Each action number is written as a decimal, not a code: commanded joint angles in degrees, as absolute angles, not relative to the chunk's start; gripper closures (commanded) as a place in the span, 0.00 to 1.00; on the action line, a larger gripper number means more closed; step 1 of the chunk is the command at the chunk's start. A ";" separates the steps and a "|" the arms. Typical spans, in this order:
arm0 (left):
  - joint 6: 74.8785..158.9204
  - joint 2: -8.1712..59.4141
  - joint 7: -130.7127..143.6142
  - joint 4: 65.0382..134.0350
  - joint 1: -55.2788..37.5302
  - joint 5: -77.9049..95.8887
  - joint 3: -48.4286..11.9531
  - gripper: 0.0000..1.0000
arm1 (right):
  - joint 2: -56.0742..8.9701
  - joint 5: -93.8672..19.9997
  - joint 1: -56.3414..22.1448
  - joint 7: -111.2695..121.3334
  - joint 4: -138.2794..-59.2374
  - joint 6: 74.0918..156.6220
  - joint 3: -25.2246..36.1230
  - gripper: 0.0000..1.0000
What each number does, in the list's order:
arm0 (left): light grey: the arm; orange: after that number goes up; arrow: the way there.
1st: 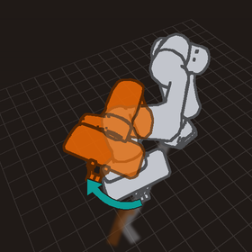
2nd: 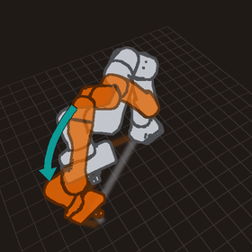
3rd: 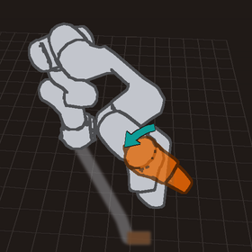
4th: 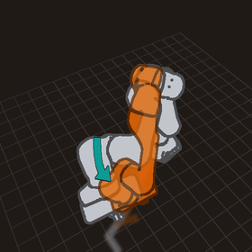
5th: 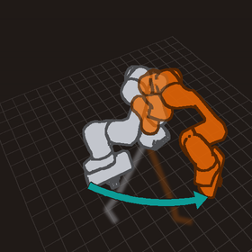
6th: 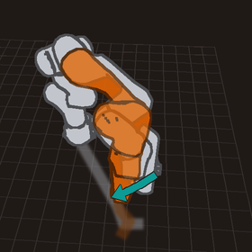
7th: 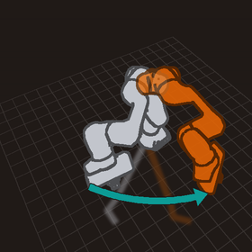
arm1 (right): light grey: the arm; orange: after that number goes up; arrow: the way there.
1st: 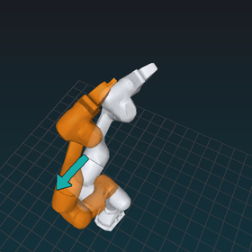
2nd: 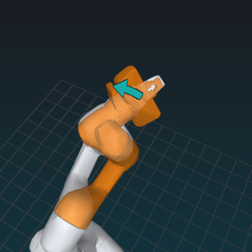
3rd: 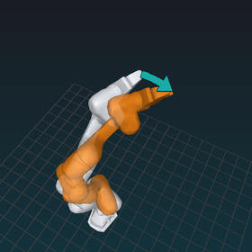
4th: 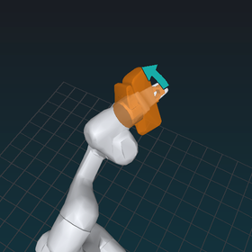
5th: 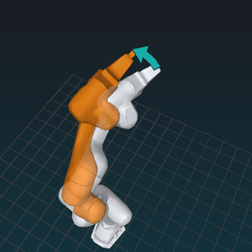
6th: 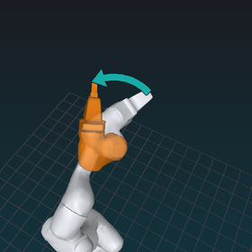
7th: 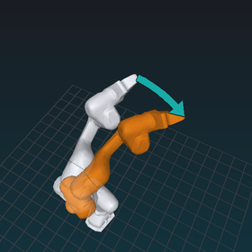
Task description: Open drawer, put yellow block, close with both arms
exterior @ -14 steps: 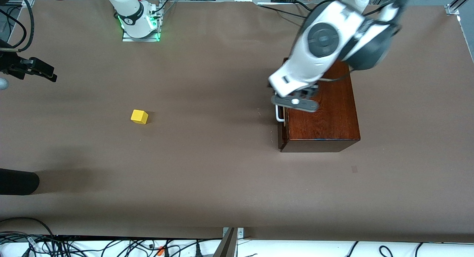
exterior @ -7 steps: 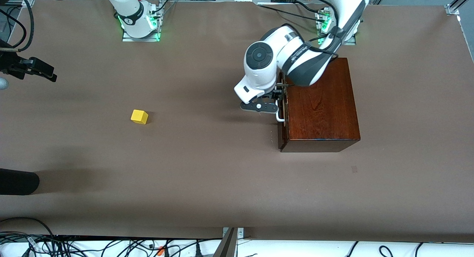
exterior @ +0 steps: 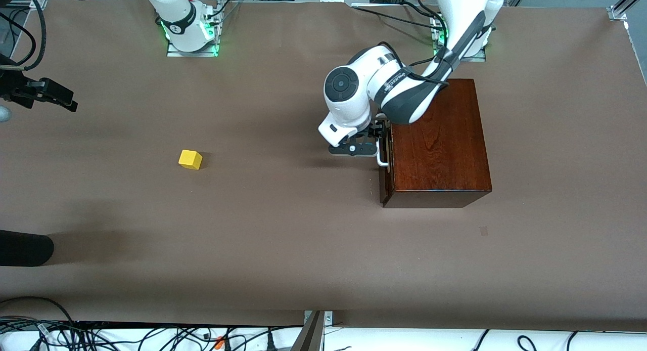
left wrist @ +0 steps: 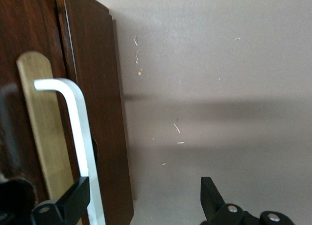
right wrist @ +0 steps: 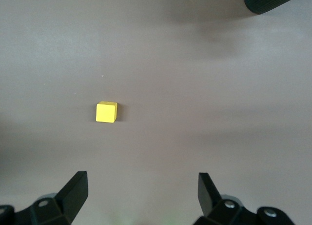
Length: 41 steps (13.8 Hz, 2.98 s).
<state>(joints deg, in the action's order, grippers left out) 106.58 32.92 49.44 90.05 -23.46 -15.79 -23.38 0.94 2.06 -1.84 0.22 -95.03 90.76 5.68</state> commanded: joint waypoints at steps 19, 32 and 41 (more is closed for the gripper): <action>106.52 36.03 54.14 90.09 -24.78 -22.33 -23.03 0.00 | 1.49 1.23 -1.85 -0.44 -94.75 90.18 5.80 0.00; 118.64 38.67 59.24 88.86 -28.65 -20.04 -23.29 0.00 | 1.49 1.23 -1.84 -0.18 -94.75 90.09 5.80 0.00; 118.48 37.79 59.06 86.05 -29.18 -19.26 -23.47 0.00 | 1.06 0.71 -2.20 -2.97 -96.24 90.00 -0.34 0.00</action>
<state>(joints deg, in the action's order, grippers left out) 117.86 36.52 58.30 89.27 -28.08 -20.40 -23.30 0.88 1.71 -2.11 -0.26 -95.70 90.22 1.61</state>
